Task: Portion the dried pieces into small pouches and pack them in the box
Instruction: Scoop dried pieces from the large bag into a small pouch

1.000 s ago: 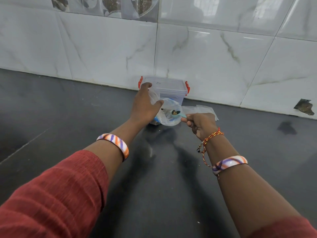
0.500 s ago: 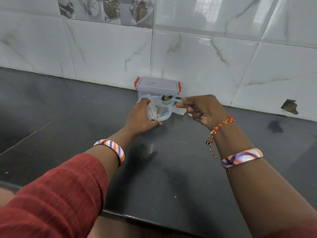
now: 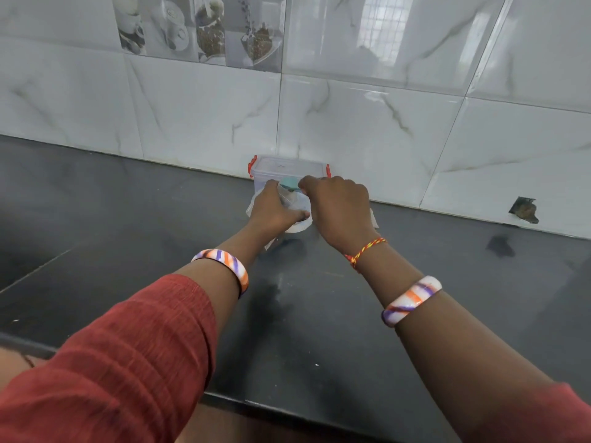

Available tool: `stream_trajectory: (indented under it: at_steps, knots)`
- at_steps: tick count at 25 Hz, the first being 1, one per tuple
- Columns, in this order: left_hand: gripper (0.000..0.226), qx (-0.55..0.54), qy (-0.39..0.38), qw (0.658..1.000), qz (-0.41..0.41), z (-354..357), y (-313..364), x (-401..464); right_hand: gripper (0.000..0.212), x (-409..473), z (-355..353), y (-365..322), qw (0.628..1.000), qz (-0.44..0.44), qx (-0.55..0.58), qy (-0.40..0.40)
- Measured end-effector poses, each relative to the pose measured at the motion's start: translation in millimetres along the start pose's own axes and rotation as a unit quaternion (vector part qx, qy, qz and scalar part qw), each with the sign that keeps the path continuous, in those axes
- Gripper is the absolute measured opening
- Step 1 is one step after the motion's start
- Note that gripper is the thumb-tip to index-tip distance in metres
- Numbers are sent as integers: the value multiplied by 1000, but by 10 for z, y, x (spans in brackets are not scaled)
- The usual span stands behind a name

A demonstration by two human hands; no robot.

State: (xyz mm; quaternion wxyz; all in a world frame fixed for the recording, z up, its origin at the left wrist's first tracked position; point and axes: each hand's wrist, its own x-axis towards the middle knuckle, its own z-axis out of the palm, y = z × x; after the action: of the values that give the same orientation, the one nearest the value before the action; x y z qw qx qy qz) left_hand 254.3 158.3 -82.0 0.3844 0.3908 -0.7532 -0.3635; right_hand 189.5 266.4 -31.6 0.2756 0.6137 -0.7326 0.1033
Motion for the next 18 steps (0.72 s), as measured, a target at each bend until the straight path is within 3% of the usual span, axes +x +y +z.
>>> stream_trajectory:
  at_steps: [2,4,6,8,11,13,16,18]
  knots:
    - [61,-7,13,1000,-1,-16,1,46,29,5,82,12,999,4,17,29]
    - [59,1,17,1000,-2,-31,-19,105,26,86,184,57,979,93,165,76]
    - [58,31,36,999,-10,-70,-65,179,22,167,290,136,898,203,376,104]
    - [60,66,79,994,-22,-137,-128,281,25,204,429,247,814,296,487,109]
    - [66,80,100,991,-38,-181,-266,468,25,217,741,343,769,373,518,36]
    - [70,78,72,994,-37,-112,-341,559,18,259,926,277,804,357,475,-33]
    - [74,108,40,991,-71,31,-491,687,29,406,1102,93,937,238,235,-104]
    - [75,135,22,982,-127,54,-609,740,26,531,1125,-44,975,148,117,-121]
